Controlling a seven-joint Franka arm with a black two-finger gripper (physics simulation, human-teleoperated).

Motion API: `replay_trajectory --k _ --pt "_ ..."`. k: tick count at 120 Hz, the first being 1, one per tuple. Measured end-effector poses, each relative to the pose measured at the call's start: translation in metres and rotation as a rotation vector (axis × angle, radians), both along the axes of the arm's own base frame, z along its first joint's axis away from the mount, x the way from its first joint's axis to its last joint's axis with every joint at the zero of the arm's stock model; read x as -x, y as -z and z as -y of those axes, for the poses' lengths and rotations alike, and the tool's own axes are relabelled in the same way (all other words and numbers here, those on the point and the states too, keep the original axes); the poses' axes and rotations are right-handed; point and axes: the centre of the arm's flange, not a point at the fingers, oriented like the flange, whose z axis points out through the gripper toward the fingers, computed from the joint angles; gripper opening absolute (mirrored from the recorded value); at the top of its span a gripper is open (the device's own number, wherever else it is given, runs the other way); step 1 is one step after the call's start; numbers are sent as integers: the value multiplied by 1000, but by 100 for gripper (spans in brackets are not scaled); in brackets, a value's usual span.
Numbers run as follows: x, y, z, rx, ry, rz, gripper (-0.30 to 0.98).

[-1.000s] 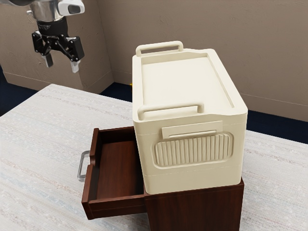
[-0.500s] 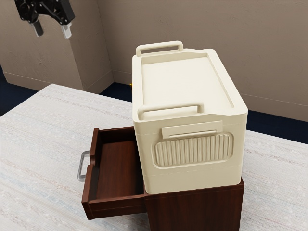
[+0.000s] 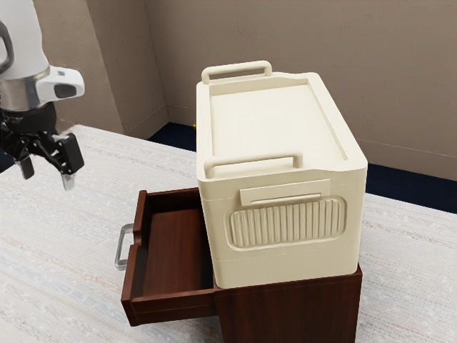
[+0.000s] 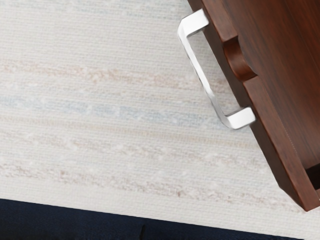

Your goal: Push the drawer handle with one arm to close the drawer

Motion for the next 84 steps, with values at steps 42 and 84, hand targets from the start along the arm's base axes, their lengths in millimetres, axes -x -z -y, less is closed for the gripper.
replay_trajectory --k 42,84 --pt "18 102 6 -25 79 90 69" --pt "5 151 6 -41 498 106 69"
